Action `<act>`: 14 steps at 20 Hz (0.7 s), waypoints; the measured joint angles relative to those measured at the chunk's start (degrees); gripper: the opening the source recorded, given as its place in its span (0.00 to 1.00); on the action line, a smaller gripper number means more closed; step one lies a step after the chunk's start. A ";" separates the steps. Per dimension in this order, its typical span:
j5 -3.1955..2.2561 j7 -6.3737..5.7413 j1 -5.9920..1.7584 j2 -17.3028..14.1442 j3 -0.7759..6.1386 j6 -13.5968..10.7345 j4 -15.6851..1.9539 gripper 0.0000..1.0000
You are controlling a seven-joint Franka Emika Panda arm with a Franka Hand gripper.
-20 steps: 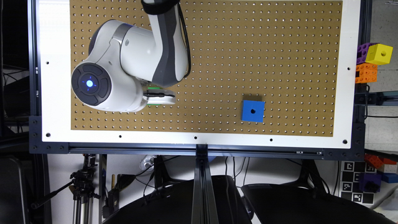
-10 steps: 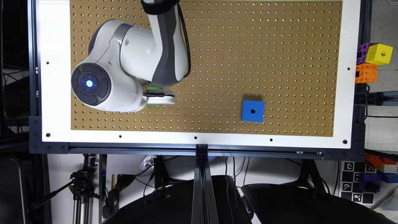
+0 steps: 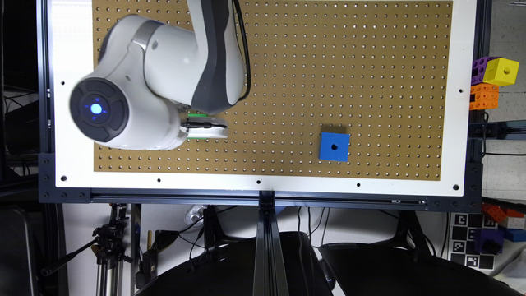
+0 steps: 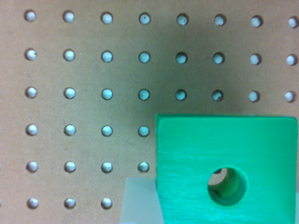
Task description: Pick up green block.
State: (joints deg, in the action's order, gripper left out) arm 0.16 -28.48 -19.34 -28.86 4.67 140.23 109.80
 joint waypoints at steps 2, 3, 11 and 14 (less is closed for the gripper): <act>0.00 0.00 0.00 1.64 0.00 -1.67 0.00 0.00; 0.00 0.00 0.00 2.32 0.00 -2.42 0.01 0.00; 0.00 -0.01 0.00 5.51 0.01 -5.42 0.00 0.00; 0.00 -0.03 0.00 7.20 0.02 -6.78 -0.05 0.00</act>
State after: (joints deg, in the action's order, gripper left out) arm 0.16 -28.50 -19.34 -21.66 4.69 133.45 109.75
